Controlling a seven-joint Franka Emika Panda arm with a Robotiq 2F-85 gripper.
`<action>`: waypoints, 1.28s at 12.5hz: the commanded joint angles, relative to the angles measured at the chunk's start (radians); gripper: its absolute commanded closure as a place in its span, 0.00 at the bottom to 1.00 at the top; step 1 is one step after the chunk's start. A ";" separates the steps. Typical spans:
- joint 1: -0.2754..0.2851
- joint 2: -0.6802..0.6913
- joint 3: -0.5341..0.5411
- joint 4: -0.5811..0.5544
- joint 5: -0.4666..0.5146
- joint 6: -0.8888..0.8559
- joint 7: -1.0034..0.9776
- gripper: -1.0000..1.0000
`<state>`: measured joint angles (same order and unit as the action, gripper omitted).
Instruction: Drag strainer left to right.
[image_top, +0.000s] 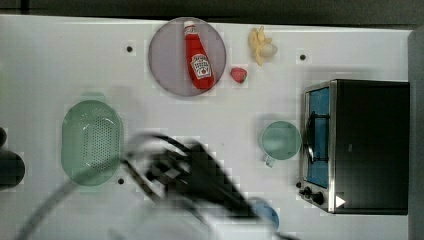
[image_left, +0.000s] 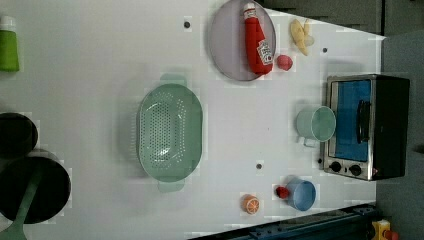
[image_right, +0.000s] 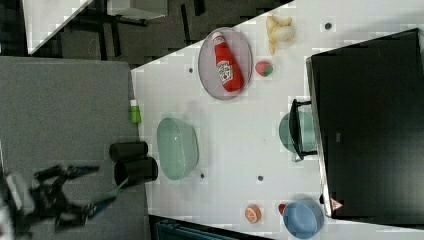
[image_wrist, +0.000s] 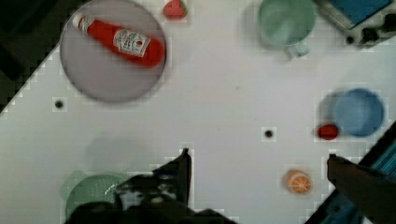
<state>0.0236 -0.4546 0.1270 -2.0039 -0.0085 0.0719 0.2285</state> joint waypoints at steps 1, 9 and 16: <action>0.041 0.151 0.159 -0.088 -0.014 0.127 0.247 0.00; 0.046 0.542 0.425 -0.096 -0.020 0.514 0.945 0.00; 0.063 0.890 0.412 -0.100 -0.085 0.843 1.132 0.00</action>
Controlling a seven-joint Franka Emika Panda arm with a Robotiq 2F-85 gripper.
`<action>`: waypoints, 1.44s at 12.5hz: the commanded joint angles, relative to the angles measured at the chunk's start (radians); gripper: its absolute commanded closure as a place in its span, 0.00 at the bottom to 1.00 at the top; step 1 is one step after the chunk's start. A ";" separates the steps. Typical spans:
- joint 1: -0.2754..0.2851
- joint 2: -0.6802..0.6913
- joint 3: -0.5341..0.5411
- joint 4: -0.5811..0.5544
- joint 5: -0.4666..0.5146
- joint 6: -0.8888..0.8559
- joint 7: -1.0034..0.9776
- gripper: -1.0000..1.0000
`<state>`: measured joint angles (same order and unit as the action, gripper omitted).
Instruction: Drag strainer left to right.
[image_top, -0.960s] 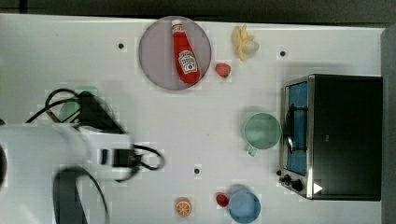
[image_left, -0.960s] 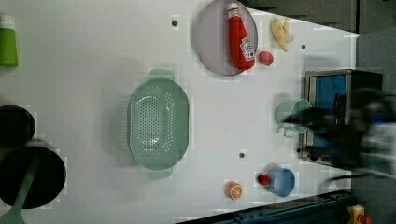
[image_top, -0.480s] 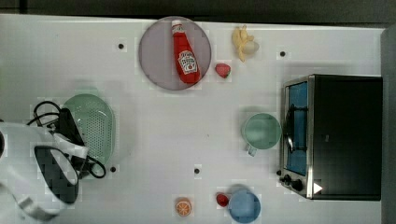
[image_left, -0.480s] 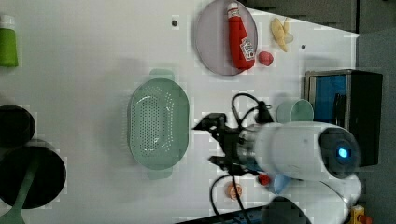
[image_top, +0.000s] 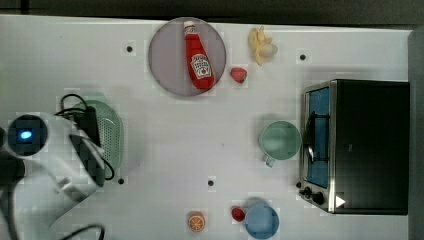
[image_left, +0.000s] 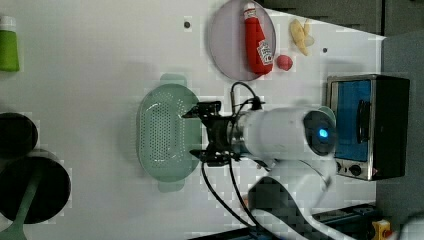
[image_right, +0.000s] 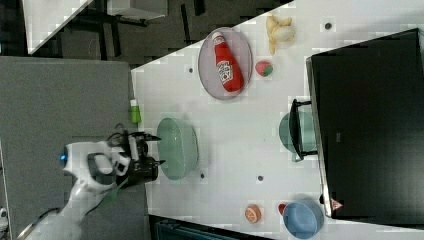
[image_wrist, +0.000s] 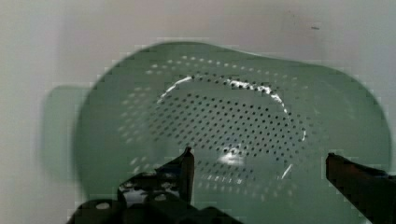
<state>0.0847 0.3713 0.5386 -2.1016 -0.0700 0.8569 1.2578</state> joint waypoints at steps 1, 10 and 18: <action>0.003 0.101 -0.006 -0.003 -0.024 0.098 0.102 0.00; 0.059 0.205 -0.135 -0.047 -0.101 0.257 0.102 0.00; 0.021 0.167 -0.198 -0.110 -0.101 0.304 0.100 0.00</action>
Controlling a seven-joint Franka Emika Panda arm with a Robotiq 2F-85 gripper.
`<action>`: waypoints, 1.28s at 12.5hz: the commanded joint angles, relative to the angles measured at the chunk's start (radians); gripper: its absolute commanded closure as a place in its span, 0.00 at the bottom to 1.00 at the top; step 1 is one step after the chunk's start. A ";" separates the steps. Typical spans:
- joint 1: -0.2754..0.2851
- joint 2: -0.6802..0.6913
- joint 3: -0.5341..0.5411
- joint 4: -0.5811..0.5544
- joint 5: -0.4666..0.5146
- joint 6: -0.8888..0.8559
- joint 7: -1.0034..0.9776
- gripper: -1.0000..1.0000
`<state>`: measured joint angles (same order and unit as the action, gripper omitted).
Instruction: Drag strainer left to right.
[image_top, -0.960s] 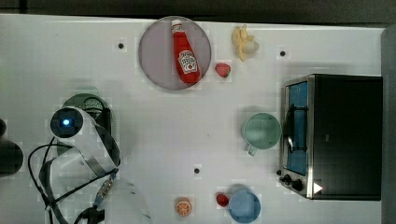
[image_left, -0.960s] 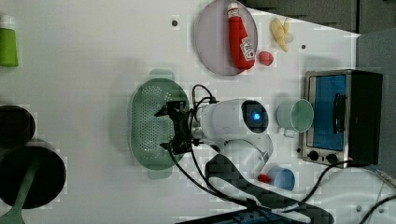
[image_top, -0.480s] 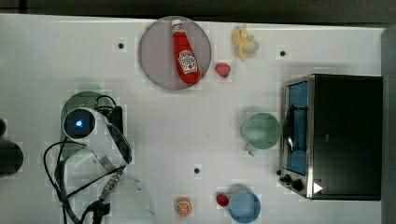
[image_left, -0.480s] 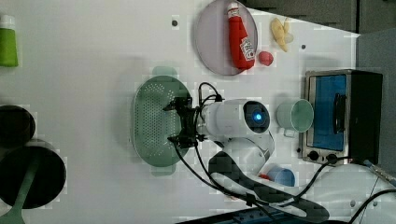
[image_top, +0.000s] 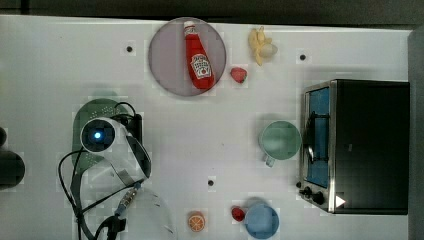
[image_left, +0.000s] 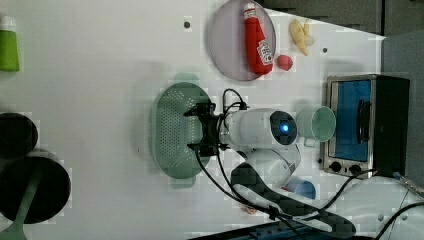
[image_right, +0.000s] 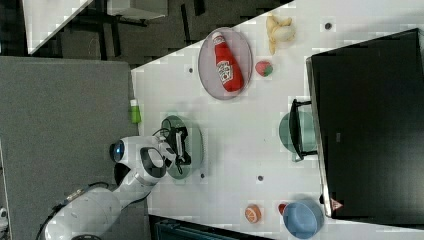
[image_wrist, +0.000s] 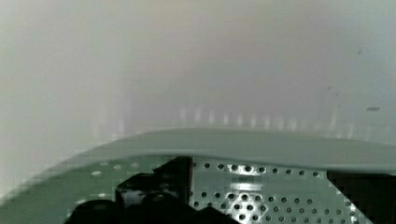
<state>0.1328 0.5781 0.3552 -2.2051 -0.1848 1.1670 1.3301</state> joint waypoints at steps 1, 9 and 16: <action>-0.040 -0.050 -0.015 -0.018 0.014 -0.007 0.027 0.00; -0.163 -0.127 -0.022 -0.132 0.014 -0.006 -0.083 0.00; -0.239 -0.188 -0.119 -0.199 0.014 -0.006 -0.240 0.00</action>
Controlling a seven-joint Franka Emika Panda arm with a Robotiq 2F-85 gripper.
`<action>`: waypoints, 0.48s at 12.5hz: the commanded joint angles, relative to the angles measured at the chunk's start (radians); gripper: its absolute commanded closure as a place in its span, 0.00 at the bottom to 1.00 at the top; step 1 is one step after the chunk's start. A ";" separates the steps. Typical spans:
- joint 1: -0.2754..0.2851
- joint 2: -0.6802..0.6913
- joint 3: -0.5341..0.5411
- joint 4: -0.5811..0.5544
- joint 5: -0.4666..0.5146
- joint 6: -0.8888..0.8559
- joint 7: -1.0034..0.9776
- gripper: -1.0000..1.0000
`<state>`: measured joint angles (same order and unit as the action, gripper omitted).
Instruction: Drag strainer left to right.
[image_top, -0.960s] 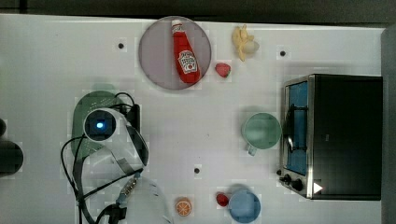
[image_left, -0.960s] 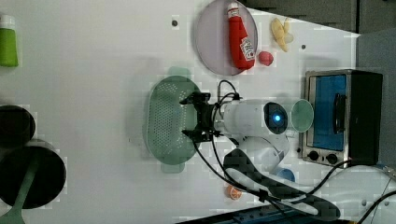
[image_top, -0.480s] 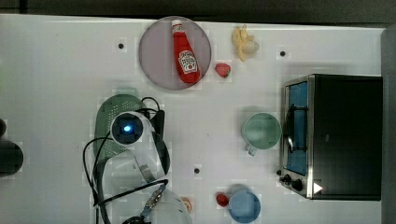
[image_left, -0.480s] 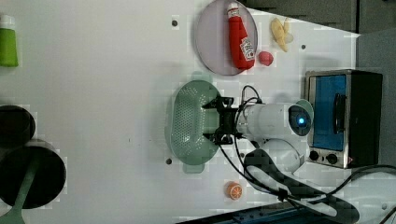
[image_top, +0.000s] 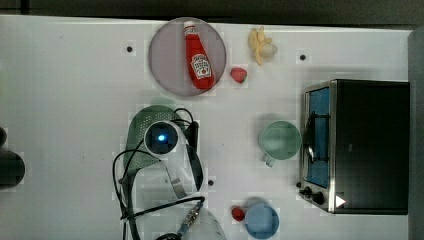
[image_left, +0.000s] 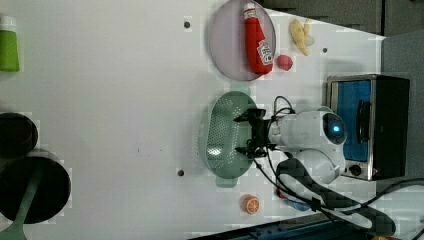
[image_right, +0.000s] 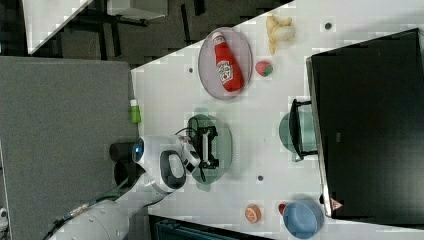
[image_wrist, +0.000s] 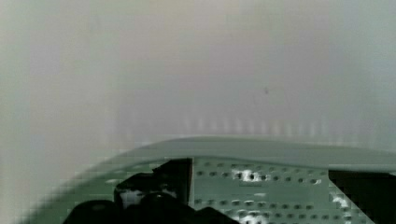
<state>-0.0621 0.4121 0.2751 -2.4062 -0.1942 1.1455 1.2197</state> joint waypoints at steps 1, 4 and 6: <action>-0.051 -0.026 -0.060 -0.001 0.023 0.016 -0.166 0.00; -0.069 -0.033 -0.122 -0.002 0.024 0.018 -0.267 0.00; -0.077 -0.034 -0.173 -0.002 0.023 0.019 -0.315 0.00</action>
<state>-0.0988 0.3940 0.1075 -2.4199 -0.1912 1.1699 0.9976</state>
